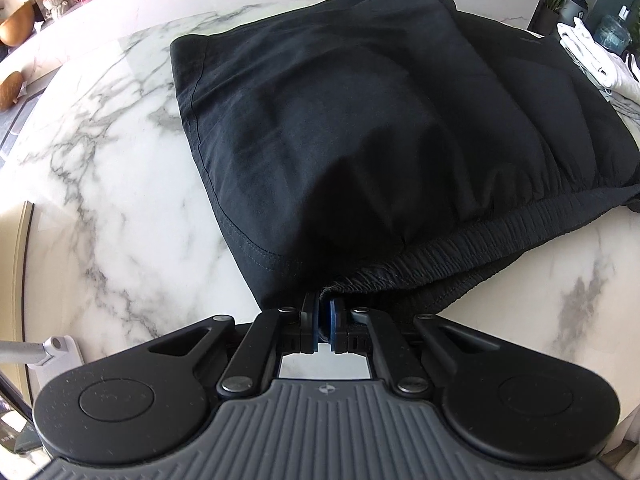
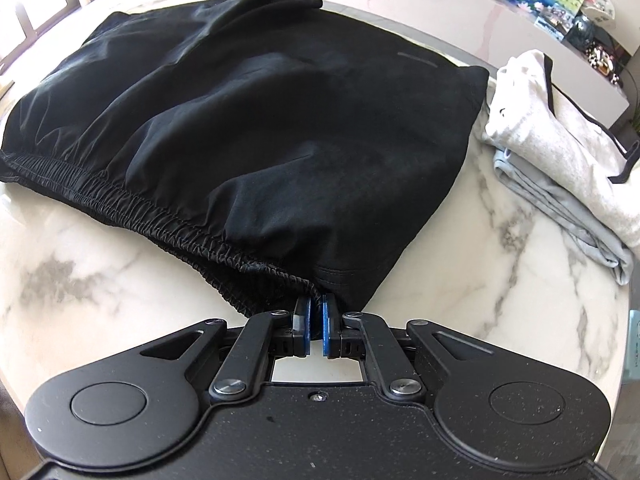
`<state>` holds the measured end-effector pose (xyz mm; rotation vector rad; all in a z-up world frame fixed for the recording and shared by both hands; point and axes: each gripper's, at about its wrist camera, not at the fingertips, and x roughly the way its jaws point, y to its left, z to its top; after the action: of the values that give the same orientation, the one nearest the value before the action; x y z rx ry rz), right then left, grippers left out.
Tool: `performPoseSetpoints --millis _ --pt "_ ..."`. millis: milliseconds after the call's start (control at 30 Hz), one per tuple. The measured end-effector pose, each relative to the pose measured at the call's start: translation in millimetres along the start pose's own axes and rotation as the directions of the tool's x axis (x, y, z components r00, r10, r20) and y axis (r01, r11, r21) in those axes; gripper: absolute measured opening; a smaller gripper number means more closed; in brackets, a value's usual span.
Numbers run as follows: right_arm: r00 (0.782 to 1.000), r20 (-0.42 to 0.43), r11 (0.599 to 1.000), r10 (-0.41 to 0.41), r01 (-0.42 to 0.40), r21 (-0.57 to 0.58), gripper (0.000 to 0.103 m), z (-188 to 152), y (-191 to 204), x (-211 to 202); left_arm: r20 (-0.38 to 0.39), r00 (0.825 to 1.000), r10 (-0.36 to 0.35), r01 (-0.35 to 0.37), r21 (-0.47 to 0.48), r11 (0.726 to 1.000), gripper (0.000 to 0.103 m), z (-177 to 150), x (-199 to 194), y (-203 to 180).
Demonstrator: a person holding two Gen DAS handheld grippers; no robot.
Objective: Fold clothes
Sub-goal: 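Lay the pants flat with both grippers holding the waistband edge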
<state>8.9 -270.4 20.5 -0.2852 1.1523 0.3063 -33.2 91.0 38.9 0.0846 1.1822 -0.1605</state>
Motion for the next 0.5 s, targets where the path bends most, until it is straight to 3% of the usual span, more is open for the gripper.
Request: performPoseSetpoints --millis 300,500 --pt "0.997 -0.002 0.996 -0.080 0.080 0.029 0.004 13.5 -16.9 19.3 -0.014 1.000 -0.001 0.003 0.111 0.994 0.004 -16.9 -10.1 -39.7" --pt "0.997 0.023 0.997 -0.074 0.074 0.021 0.004 27.4 -22.0 27.7 -0.028 0.999 -0.039 0.041 0.042 0.998 0.004 -4.8 -8.9 -30.9"
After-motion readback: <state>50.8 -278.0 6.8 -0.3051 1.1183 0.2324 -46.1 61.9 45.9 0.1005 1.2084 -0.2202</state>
